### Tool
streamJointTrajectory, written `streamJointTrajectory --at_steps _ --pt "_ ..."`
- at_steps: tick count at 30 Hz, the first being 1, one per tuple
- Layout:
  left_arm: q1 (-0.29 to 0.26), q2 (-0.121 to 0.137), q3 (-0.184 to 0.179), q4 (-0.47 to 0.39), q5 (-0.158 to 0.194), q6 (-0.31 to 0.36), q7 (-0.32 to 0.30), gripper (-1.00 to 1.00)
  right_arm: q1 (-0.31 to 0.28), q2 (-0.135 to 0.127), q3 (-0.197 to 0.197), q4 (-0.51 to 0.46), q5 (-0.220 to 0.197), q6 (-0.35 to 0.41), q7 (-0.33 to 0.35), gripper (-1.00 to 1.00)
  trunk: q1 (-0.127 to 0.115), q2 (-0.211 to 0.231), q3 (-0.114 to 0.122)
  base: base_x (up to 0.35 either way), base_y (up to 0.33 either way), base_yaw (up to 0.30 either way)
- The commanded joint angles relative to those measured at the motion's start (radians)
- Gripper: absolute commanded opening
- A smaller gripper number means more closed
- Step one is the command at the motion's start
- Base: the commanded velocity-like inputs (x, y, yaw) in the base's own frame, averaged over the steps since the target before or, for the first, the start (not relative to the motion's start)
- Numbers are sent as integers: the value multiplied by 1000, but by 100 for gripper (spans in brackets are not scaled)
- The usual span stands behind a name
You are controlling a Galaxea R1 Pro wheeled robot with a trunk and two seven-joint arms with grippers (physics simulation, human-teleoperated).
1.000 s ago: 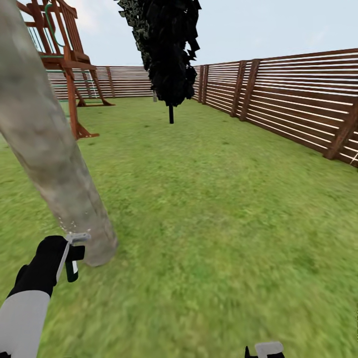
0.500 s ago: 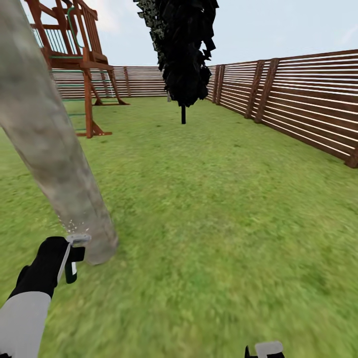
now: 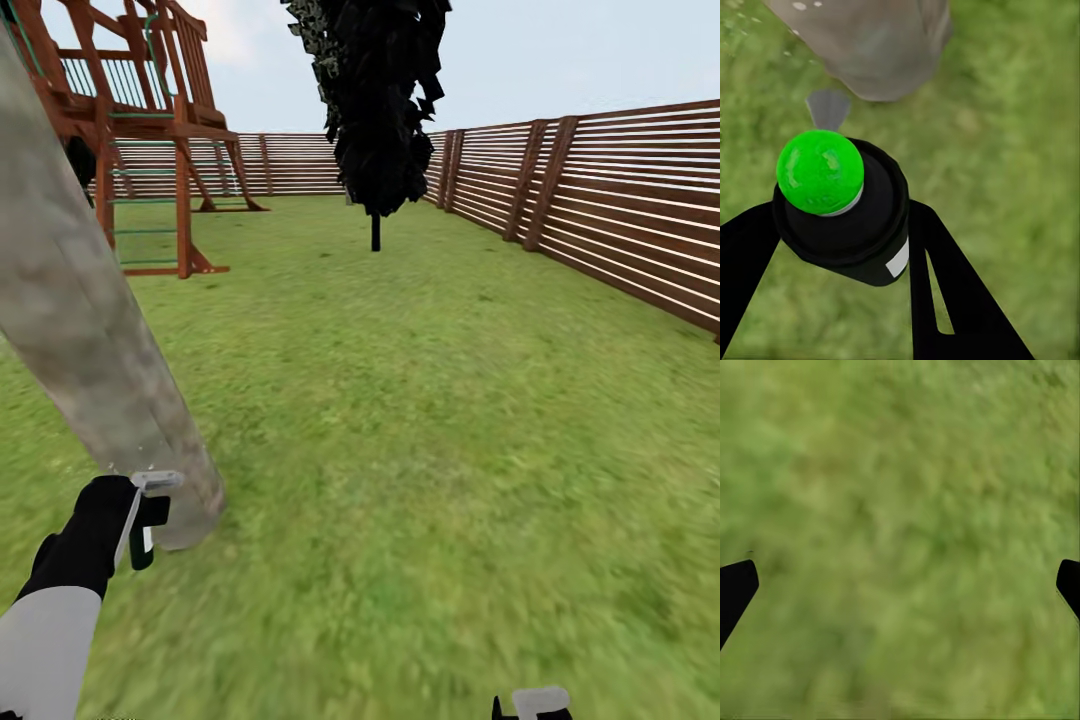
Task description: In the garden, pick up the pesticide atomizer on the floor and spray pesticide onto both trees until each tree trunk is fully covered.
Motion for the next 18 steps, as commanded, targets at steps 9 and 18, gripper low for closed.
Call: streamJointTrajectory --at_steps 9,18 --pt "-1 -1 2 0 -11 4 -9 -100 0 2 -8 1 10 -2 -5 100 0 0 4 187 -230 237" --pt "-1 -3 3 0 -11 4 -9 -100 0 0 -11 0 10 -2 -5 100 0 0 4 221 -209 11"
